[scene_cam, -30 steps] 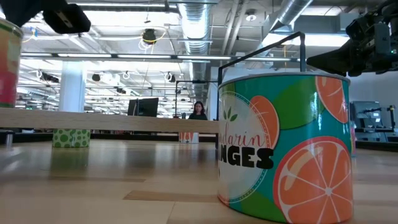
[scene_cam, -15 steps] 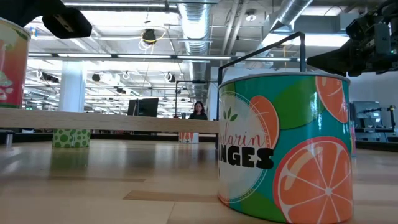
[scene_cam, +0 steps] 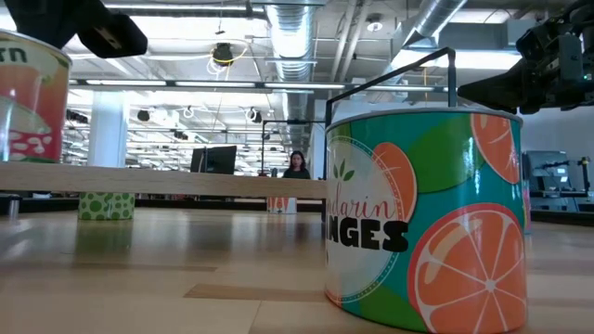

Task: Pick and place cans onto a shelf
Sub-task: Put the top canned corn on the shelf, then put the canned strawberry on the shelf

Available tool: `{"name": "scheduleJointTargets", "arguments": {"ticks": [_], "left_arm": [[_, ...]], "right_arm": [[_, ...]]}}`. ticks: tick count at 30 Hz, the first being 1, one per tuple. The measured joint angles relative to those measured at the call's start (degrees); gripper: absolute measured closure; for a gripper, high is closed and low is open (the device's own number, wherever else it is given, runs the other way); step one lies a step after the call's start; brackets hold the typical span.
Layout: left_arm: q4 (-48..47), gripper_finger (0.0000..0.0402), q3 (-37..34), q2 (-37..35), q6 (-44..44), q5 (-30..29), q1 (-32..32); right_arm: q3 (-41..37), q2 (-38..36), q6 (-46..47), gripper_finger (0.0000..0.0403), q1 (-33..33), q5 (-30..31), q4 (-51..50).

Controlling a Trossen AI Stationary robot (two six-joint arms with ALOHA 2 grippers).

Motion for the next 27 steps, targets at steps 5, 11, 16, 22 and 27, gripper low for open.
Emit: {"name": "scheduleJointTargets", "arguments": {"ticks": [5,11,16,22,27], "left_arm": [[-0.22,0.0402,0.0,-0.02,0.15,-0.06,0.86],[-3.74,0.0401,2.73,0.13,0.17,-2.5,0.85],[-8.12,0.0401,8.31,0.09,0.76,-4.68,1.13],[-11.09,0.0401,12.03,-0.24,0.53,-10.97,1.13],[-10.04,0.0401,9.24,-1.62,0.31,-14.16,4.62]], "right_arm": [[0.0,0.0,0.0,0.0365,0.01,0.0,0.0],[0.0,0.01,0.0,0.0365,0.01,0.0,0.0],[0.0,0.01,0.0,0.0365,0.01,0.0,0.0],[0.01,0.02,0.0,0.0365,0.01,0.0,0.0],[-0.01,0.0,0.0,0.0365,0.0,0.0,0.0]]}}
